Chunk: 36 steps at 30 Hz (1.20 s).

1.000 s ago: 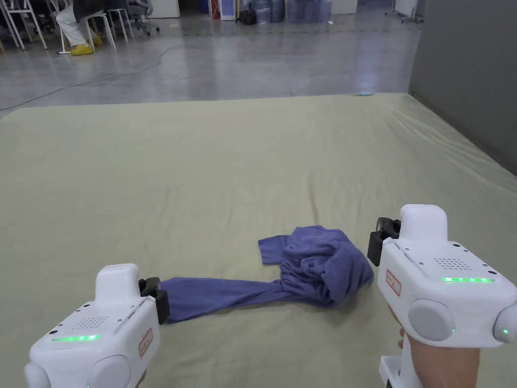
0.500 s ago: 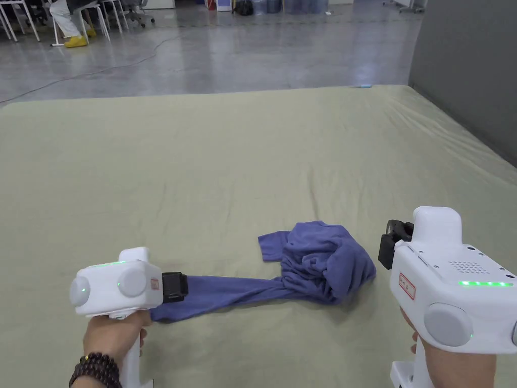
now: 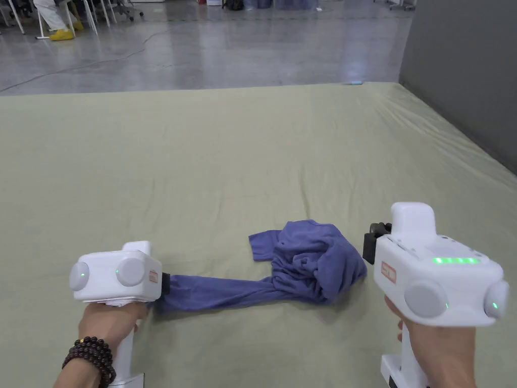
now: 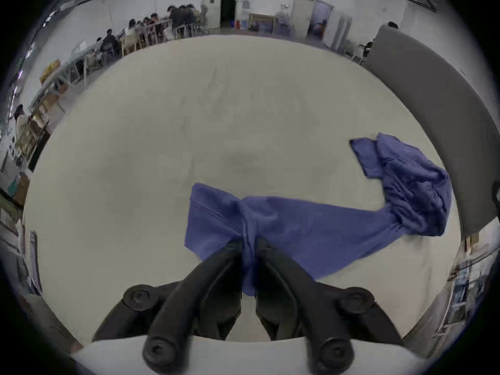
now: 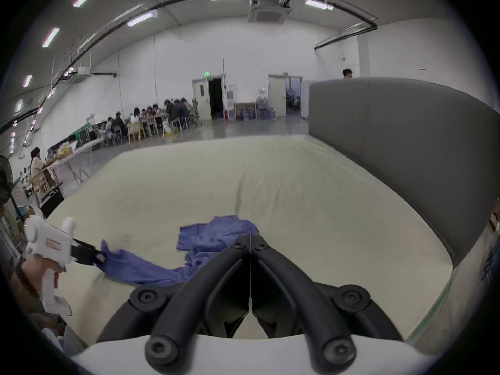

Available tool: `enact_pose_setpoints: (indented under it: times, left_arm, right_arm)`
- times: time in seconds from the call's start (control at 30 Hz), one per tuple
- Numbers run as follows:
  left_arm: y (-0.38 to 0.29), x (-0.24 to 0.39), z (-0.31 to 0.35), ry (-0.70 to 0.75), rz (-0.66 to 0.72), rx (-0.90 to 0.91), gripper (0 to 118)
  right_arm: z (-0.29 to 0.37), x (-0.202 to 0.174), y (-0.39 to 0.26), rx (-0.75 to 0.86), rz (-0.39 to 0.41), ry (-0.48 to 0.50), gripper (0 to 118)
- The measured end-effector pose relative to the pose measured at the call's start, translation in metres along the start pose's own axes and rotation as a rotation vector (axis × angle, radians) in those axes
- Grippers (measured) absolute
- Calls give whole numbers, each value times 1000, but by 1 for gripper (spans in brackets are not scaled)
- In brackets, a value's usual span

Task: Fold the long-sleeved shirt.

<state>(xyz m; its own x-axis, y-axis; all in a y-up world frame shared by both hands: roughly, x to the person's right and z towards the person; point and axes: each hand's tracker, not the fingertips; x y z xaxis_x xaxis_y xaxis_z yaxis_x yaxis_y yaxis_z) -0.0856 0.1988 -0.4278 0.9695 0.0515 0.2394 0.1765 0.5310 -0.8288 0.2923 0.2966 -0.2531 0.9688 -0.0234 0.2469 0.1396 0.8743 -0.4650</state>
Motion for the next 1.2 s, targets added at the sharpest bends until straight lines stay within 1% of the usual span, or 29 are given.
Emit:
enact_pose_setpoints:
  times: [0.03,0.07,0.1,0.13,0.17,0.2,0.23,0.3,0.37,0.4,0.47,0.5,0.53,0.57,0.6,0.63,0.7,0.8,0.83,0.87,0.9,0.97,1.07,1.2]
  left_arm:
    - [1,0,4,14,-3,12,4]
    - [1,-1,8,12,10,20,4]
    - [-1,4,19,0,19,29,4]
    - [-1,3,23,-26,35,32,4]
    - [-3,3,25,-31,37,35,4]
    - [-4,4,27,-32,33,39,4]
    - [-3,4,30,-30,29,41,4]
    - [-6,5,32,-21,23,44,4]
    - [-5,3,31,-28,29,38,4]
    - [-6,4,32,-29,32,36,4]
    - [-7,5,33,-28,28,36,4]
    - [-4,3,30,-28,27,34,4]
    - [-4,4,30,-28,26,32,4]
    - [-4,4,30,-27,24,28,4]
    - [-4,5,29,-24,24,27,4]
    - [-2,4,27,-24,25,26,4]
    - [-2,5,29,-20,28,36,4]
    - [2,-2,44,-35,60,143,4]
    - [5,-6,51,-41,83,178,4]
    - [9,-10,58,-50,102,202,4]
    - [14,-14,66,-73,123,242,4]
    - [31,-19,90,-72,161,328,4]
    - [72,-23,128,-110,152,439,4]
    - [152,-29,186,-88,153,581,4]
  right_arm:
    - [-15,5,9,-60,4,-19,3]
    - [-30,11,16,-113,5,6,14]
    - [-46,19,22,-150,-2,44,71]
    - [-62,25,27,-188,-6,33,116]
    - [-81,29,31,-250,-3,28,118]
    - [-100,35,33,-334,-4,47,116]
    - [-115,36,30,-310,-14,75,116]
    - [-140,39,28,-405,-20,36,116]
    - [-165,39,19,-474,-34,62,115]
    - [-176,38,14,-516,-59,85,111]
    - [-187,40,4,-560,-117,131,98]
    - [-194,37,-2,-577,-133,143,93]
    - [-201,34,-8,-592,-135,142,90]
    - [-203,31,-13,-616,-127,131,79]
    - [-207,27,-18,-638,-115,137,44]
    - [-207,24,-22,-624,-116,145,19]
    - [-195,19,-19,-596,-104,118,19]
    - [-168,26,-5,-474,-160,181,18]
    - [-166,31,5,-454,-177,216,18]
    - [-158,33,13,-421,-182,238,17]
    - [-148,33,25,-380,-168,263,17]
    - [-124,25,52,-299,-102,303,17]
    - [-100,11,105,-178,-39,304,17]
    - [-78,-5,194,-55,-29,302,17]
